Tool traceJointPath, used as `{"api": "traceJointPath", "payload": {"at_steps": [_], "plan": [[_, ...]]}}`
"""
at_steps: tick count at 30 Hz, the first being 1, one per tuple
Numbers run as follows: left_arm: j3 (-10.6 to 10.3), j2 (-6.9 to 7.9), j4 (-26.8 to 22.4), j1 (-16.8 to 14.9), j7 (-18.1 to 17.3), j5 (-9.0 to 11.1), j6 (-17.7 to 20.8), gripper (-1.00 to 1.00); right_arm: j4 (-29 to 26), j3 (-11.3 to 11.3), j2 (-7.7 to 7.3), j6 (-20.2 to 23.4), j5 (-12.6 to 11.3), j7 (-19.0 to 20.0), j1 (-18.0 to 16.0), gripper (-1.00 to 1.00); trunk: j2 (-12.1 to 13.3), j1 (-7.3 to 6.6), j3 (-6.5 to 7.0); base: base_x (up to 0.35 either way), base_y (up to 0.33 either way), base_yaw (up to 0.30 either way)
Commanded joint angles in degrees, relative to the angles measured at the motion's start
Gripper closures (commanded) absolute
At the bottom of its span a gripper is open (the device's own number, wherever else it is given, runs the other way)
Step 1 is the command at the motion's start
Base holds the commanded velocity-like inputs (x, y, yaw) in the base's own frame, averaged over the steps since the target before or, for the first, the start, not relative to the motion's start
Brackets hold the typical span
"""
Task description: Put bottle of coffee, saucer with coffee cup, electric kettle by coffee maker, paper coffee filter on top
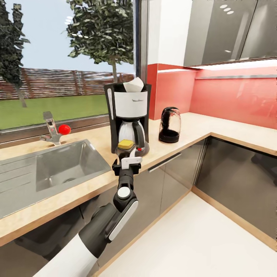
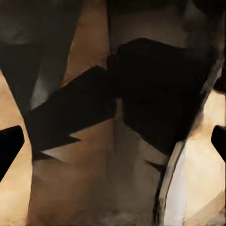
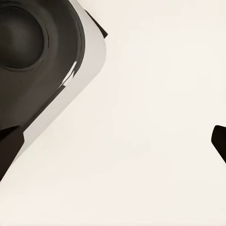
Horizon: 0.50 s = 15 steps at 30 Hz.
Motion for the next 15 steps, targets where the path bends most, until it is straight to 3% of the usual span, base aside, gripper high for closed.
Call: {"api": "traceJointPath", "payload": {"at_steps": [1,7,15], "plan": [[-0.12,0.03,-0.07,-0.06,0.39,0.21,0.31,-1.00,0.03,-0.48,-0.02,-0.17,0.56,-0.07,-0.03,-1.00,-0.03,-0.03,-0.06,-0.262,0.000,0.000],[-0.12,0.03,-0.07,-0.06,0.39,0.21,0.29,-1.00,0.03,-0.48,-0.02,-0.17,0.57,-0.07,-0.03,-1.00,-0.03,-0.03,-0.06,-0.276,0.000,0.000],[-0.14,0.01,-0.07,-0.06,0.35,0.21,0.29,-1.00,0.03,-0.48,-0.02,-0.17,0.59,-0.07,-0.03,-1.00,-0.03,-0.03,-0.06,-0.122,0.000,0.000]]}}
